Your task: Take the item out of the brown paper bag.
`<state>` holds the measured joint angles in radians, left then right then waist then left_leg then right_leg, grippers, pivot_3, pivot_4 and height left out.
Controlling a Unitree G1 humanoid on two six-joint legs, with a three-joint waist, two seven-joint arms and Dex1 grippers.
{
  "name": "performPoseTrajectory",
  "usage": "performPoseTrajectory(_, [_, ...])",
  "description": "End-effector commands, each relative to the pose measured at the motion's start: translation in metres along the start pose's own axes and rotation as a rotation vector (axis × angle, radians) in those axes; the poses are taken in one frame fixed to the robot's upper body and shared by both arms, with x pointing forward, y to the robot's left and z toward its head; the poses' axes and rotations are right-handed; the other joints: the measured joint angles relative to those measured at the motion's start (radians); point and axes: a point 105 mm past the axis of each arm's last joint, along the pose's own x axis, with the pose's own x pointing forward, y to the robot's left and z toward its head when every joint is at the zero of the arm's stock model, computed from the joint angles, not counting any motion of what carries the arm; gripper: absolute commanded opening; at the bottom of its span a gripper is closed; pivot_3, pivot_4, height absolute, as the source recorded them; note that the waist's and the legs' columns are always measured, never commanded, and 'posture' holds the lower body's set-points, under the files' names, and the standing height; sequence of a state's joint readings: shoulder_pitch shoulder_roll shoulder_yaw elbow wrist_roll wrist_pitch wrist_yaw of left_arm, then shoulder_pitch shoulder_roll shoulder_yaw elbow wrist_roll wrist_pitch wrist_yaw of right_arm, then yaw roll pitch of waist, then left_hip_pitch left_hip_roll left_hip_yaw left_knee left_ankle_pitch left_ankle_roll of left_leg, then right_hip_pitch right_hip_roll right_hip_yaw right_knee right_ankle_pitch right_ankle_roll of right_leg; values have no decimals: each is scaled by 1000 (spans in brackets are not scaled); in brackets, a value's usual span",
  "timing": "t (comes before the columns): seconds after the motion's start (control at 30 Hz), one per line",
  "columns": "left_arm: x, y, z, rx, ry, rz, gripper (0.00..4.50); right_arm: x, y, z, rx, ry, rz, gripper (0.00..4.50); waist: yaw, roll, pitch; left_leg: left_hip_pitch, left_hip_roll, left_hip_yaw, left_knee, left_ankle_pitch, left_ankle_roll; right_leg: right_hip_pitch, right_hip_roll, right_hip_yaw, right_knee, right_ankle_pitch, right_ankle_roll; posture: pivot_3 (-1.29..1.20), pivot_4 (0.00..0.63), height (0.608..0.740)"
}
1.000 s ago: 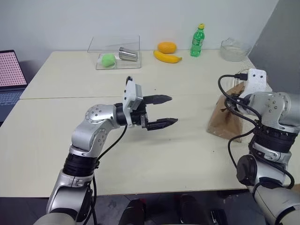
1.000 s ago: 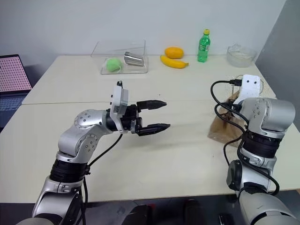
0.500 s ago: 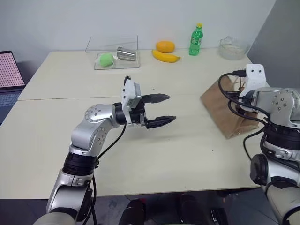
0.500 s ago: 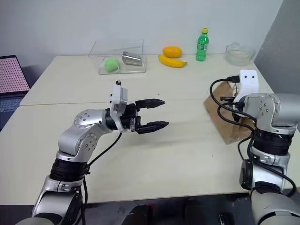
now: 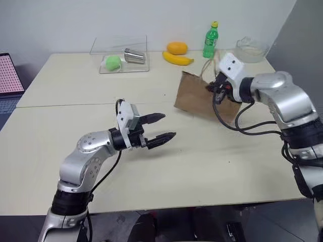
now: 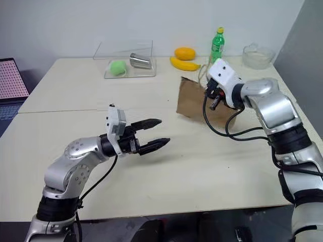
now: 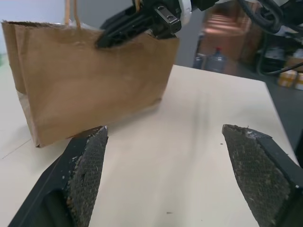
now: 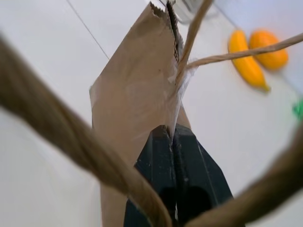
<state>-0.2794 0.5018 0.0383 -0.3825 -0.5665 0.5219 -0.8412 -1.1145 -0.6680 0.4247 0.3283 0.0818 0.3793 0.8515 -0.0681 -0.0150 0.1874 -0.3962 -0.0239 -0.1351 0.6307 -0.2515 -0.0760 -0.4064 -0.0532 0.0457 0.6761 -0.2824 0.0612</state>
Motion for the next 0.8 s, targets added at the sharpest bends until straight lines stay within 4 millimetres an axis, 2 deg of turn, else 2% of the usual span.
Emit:
performPoseTrajectory(0.03, [-10,-3,11,31,-49,100,4062,14,-5,28,-267,-93,35,24,0,0,0,0,0,0,0,0,0,0,0,0,0,0,0,0,150,740])
performPoseTrajectory(0.17, [-26,3,4,39,-55,269,4062,39,2,51,-437,-176,75,24,-3,0,0,0,0,-1,0,1,-1,0,0,0,1,0,-1,0,150,740])
performPoseTrajectory(0.33, [-39,2,-3,63,-32,359,4062,58,15,73,-503,-258,117,24,-4,0,0,1,0,-1,0,3,-5,0,0,0,2,1,-1,0,150,740])
performPoseTrajectory(0.47, [-39,-1,-2,79,-29,349,4062,61,18,67,-512,-225,164,24,6,0,0,1,0,-1,0,3,-5,0,0,0,3,1,-2,0,150,740])
performPoseTrajectory(0.6, [-32,-4,-1,85,-38,309,4062,51,4,54,-450,-182,138,24,11,0,0,2,0,-1,0,3,-4,0,1,-1,4,2,-3,0,150,740])
performPoseTrajectory(0.7, [-23,-9,0,81,-42,232,4062,36,-12,37,-398,-126,111,621,13,0,0,2,0,-2,0,3,-4,0,1,-1,4,2,-3,0,150,740])
performPoseTrajectory(0.8, [-14,-13,2,84,-43,156,4062,21,-21,23,-310,-84,91,1647,13,0,0,1,0,-1,0,3,-4,0,0,-1,4,2,-3,0,150,740])
